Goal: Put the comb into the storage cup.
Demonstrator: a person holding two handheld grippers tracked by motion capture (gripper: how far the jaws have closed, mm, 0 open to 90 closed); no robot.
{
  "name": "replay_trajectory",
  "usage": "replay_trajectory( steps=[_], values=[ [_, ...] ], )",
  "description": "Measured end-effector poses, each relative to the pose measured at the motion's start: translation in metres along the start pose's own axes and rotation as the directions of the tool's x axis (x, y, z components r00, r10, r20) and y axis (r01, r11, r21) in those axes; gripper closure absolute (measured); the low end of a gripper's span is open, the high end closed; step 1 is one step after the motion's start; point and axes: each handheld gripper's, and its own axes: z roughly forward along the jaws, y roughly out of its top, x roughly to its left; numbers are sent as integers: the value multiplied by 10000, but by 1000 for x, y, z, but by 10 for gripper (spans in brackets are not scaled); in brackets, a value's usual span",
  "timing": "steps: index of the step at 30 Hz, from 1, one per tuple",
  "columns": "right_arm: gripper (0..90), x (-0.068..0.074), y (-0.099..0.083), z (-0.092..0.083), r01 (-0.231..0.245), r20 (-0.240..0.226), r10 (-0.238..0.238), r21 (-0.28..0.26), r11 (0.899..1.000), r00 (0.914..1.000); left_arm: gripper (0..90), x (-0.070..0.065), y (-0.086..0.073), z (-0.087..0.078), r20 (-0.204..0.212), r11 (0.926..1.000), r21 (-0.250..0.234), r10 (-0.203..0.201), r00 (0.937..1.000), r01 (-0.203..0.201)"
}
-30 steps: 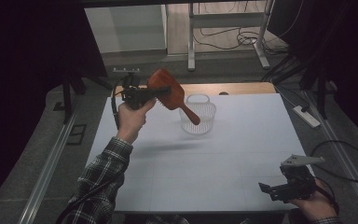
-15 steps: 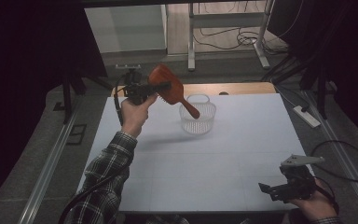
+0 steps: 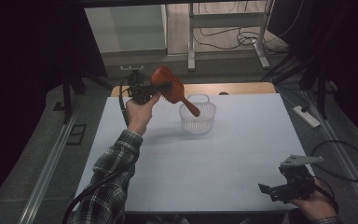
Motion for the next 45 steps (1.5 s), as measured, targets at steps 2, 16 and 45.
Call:
replay_trajectory(
  steps=[2, 16, 45],
  values=[
    [0, 0, 0, 0, -11, -3, 11, 10, 10000, 10000, 539, 1, -3, 3, -44, 10000, -71, -59, 10000, 59],
    [0, 0, 0, 0, 62, -27, -62, 46, 10000, 10000, 539, 6, -19, 22, -88, 9991, -173, -390, 9992, 388],
    [4, 0, 0, 1, 87, -66, -86, 153, 9998, 9999, 536, 6, -42, 48, -439, 9992, 7, -405, 9982, 406]
  ],
)
